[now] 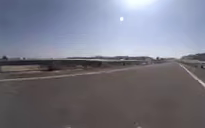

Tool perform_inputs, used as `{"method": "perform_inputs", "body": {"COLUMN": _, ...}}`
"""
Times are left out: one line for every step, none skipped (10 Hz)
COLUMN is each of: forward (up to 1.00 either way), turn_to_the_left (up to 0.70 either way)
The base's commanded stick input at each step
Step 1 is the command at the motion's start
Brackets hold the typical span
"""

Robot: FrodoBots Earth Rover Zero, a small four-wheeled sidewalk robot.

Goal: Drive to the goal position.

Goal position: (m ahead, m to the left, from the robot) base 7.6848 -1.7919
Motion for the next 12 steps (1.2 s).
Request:
{"method": "perform_inputs", "body": {"forward": 0.70, "turn_to_the_left": -0.27}}
{"method": "perform_inputs", "body": {"forward": 0.70, "turn_to_the_left": 0.00}}
{"method": "perform_inputs", "body": {"forward": 0.70, "turn_to_the_left": 0.00}}
{"method": "perform_inputs", "body": {"forward": 0.70, "turn_to_the_left": 0.00}}
{"method": "perform_inputs", "body": {"forward": 0.70, "turn_to_the_left": 0.00}}
{"method": "perform_inputs", "body": {"forward": 0.70, "turn_to_the_left": 0.00}}
{"method": "perform_inputs", "body": {"forward": 0.70, "turn_to_the_left": -0.09}}
{"method": "perform_inputs", "body": {"forward": 0.70, "turn_to_the_left": -0.22}}
{"method": "perform_inputs", "body": {"forward": 0.70, "turn_to_the_left": -0.27}}
{"method": "perform_inputs", "body": {"forward": 0.70, "turn_to_the_left": -0.27}}
{"method": "perform_inputs", "body": {"forward": 0.70, "turn_to_the_left": -0.27}}
{"method": "perform_inputs", "body": {"forward": 0.70, "turn_to_the_left": -0.27}}
